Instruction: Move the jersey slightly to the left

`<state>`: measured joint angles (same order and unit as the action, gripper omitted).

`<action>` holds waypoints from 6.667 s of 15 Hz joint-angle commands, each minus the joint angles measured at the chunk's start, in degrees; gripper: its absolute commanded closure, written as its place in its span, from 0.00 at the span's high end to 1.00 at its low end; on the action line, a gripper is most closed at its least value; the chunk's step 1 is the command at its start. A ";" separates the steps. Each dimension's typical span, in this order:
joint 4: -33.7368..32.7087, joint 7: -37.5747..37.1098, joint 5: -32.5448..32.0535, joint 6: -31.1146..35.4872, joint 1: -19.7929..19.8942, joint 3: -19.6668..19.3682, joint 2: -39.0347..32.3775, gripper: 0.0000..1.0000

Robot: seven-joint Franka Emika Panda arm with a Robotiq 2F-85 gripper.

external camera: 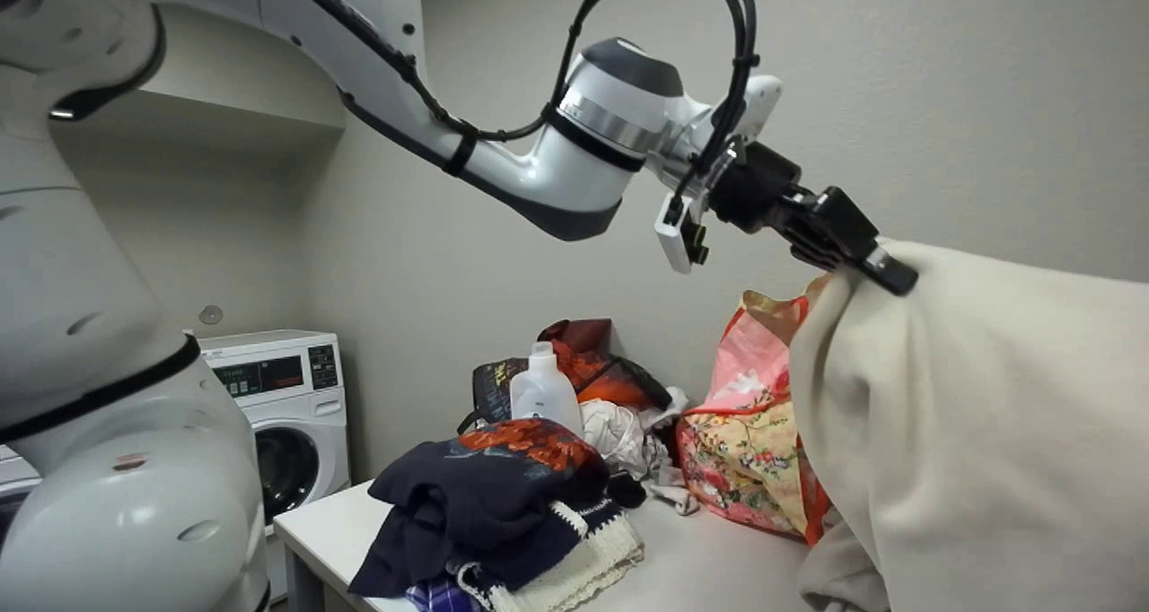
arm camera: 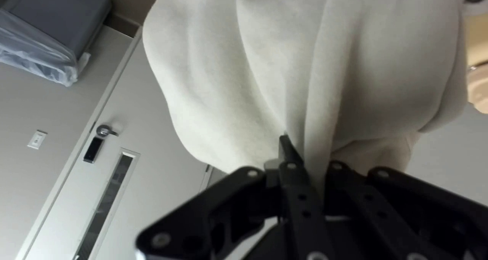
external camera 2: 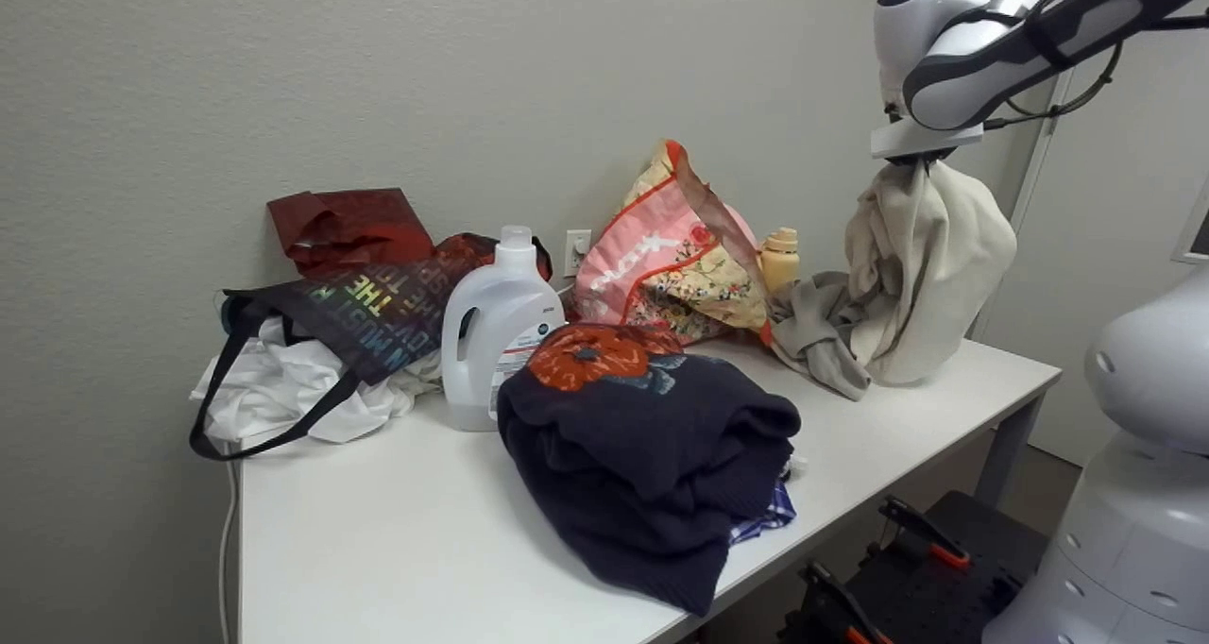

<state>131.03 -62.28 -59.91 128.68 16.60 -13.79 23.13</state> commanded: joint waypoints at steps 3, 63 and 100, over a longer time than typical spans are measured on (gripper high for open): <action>-1.25 4.64 2.28 0.43 -3.46 5.07 8.69 0.02; 6.34 -0.85 8.81 10.72 -1.15 -1.98 -12.26 0.02; 7.74 10.94 17.81 11.94 9.05 18.08 -4.51 0.02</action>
<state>139.61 -51.92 -42.07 142.88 30.24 7.60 22.51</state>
